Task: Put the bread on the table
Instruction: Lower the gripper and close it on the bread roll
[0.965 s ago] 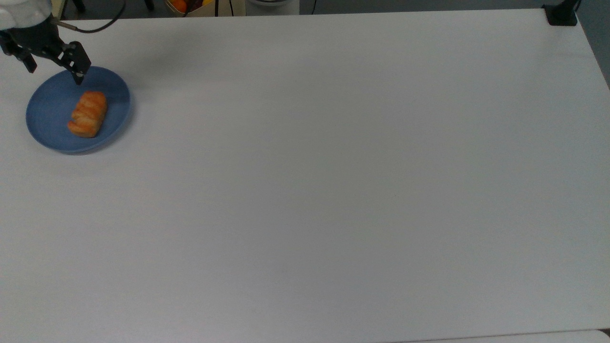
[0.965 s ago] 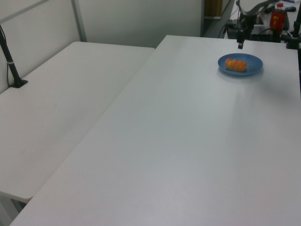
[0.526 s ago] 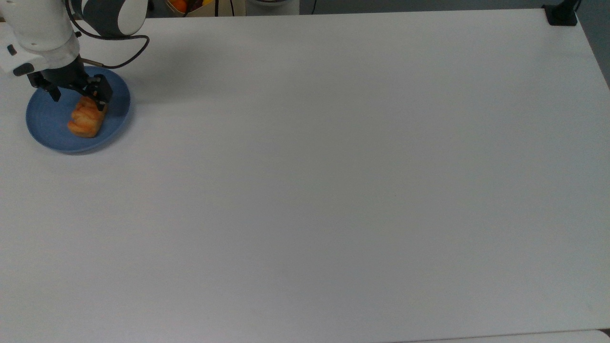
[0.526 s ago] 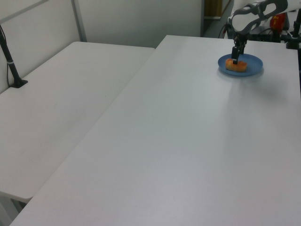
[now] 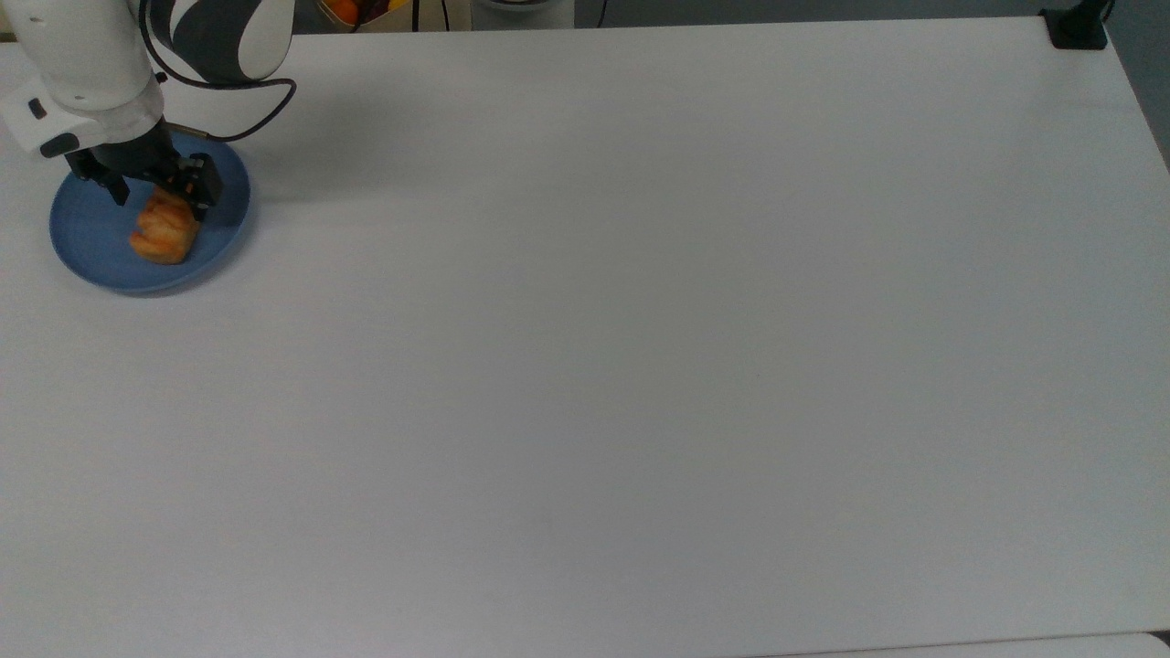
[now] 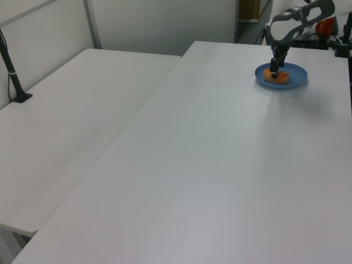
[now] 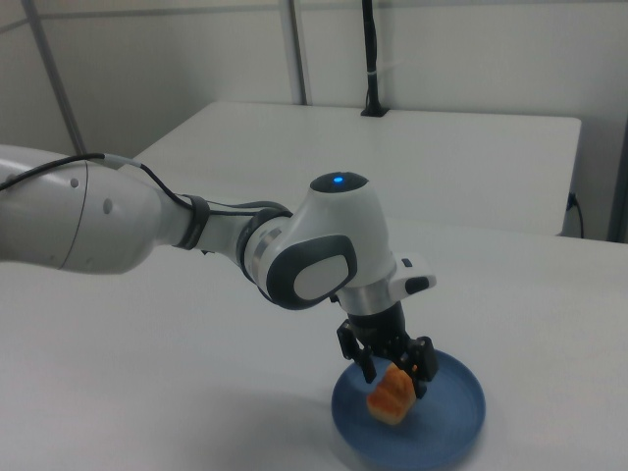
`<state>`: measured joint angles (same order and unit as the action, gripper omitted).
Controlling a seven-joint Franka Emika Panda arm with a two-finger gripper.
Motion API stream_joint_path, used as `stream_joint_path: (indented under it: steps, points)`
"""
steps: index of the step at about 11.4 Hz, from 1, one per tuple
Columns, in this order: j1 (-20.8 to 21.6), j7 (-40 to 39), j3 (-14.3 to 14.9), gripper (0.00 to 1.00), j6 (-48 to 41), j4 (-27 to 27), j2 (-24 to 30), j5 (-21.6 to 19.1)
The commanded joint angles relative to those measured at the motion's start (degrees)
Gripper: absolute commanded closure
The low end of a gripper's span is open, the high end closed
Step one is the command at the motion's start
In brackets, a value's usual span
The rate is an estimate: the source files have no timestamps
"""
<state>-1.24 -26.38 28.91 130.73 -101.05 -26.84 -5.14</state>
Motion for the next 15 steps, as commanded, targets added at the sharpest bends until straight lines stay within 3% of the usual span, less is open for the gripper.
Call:
stream_joint_path:
  steps: [1,4,6,10,13,15]
  points:
    - [-0.08,-1.21,-0.17,0.1,3.74,-2.4,0.29,-1.02]
    - [-0.43,-1.3,-0.17,0.14,4.0,-2.31,-0.58,-1.11]
    - [-0.43,-1.3,-0.17,0.23,4.09,-2.31,-0.67,-1.11]
    - [-0.43,-1.39,-0.17,0.6,4.09,-2.31,-0.67,-1.11]
    - [-0.43,-2.53,-0.17,0.95,4.09,-2.23,-0.59,-1.11]
    - [-0.43,-2.71,-0.17,1.0,4.09,-2.14,-0.5,-1.11]
